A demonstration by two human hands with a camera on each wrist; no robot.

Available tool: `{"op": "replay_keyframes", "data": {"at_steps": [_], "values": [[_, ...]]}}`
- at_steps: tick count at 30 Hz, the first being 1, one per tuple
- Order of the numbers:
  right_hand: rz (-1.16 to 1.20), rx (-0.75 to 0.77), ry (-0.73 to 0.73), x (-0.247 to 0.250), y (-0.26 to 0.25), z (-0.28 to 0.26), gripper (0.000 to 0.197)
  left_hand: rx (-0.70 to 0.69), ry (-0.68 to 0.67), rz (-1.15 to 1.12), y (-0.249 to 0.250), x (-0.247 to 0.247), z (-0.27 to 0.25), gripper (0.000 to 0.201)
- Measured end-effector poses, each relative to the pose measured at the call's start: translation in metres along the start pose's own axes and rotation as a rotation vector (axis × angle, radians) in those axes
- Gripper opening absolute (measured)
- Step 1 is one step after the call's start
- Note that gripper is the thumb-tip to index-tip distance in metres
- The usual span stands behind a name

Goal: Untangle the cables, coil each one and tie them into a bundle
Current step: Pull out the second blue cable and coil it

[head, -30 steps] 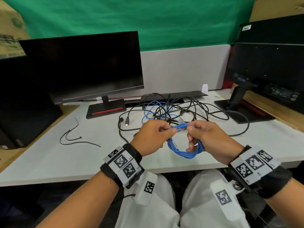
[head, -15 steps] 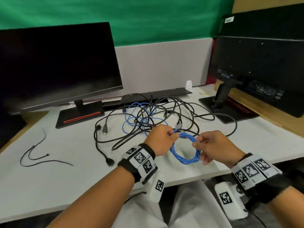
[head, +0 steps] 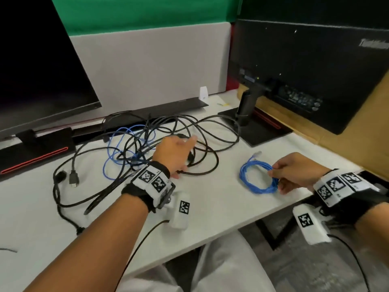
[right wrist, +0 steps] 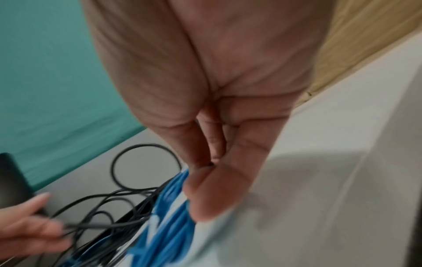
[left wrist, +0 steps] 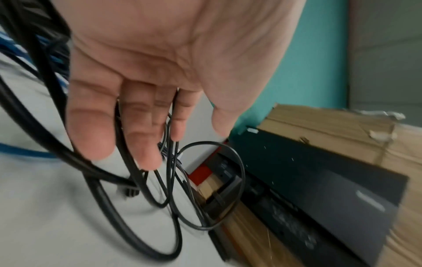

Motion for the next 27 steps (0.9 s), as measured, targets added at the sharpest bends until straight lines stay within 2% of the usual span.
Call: {"op": "replay_keyframes", "data": {"at_steps": [2,5,7,10,11,13,15,16,18,20,21,22,24,27], "values": [[0.058,-0.013,0.066,0.008,-0.002,0.014,0.015,0.047,-0.006,-0.075,-0.012,0.01,0.001,0.049],[0.116,-0.035,0.109,0.01,-0.014,0.029,0.015,0.021,-0.058,-0.058,-0.022,0.015,-0.008,0.051],[0.056,-0.039,0.153,0.012,-0.025,0.035,0.018,-0.054,-0.184,0.034,-0.021,0.009,-0.018,0.043],[-0.173,-0.019,0.278,0.021,-0.049,0.035,0.023,-0.162,-0.442,0.147,-0.017,-0.002,-0.044,0.031],[-0.219,0.016,0.342,0.025,-0.06,0.033,0.023,-0.176,-0.494,0.157,-0.016,-0.001,-0.052,0.03],[-0.135,0.146,0.453,0.033,-0.087,0.028,0.024,-0.191,-0.544,0.147,-0.012,0.012,-0.062,0.028],[0.016,0.34,0.524,0.036,-0.123,0.017,0.025,-0.199,-0.523,0.13,-0.007,0.038,-0.06,0.027],[0.047,0.431,0.535,0.032,-0.143,0.009,0.027,-0.2,-0.464,0.148,-0.006,0.058,-0.053,0.028],[-0.014,0.597,0.492,0.01,-0.187,-0.003,0.029,-0.199,-0.247,0.278,-0.008,0.106,-0.027,0.026],[-0.196,0.725,0.364,-0.034,-0.226,-0.015,0.028,-0.158,-0.015,0.46,-0.021,0.147,0.005,0.018],[-0.295,0.785,0.294,-0.06,-0.241,-0.021,0.025,-0.111,0.039,0.549,-0.032,0.158,0.02,0.013],[-0.382,0.844,0.232,-0.086,-0.254,-0.027,0.022,-0.049,0.041,0.629,-0.045,0.162,0.032,0.013],[-0.503,0.945,0.119,-0.133,-0.273,-0.036,0.019,0.066,-0.024,0.734,-0.071,0.158,0.052,0.03],[-0.516,0.986,-0.061,-0.187,-0.291,-0.04,0.025,0.099,-0.077,0.764,-0.087,0.148,0.067,0.049]]}}
Point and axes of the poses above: each hand's wrist, its own z-axis towards the middle knuckle, its own x-axis out of the back of the hand, y = z × x, the point moved 9 cm from there along z, towards the middle knuckle, and after that the axes turned 1 degree about -x, right-handed, at the moved point
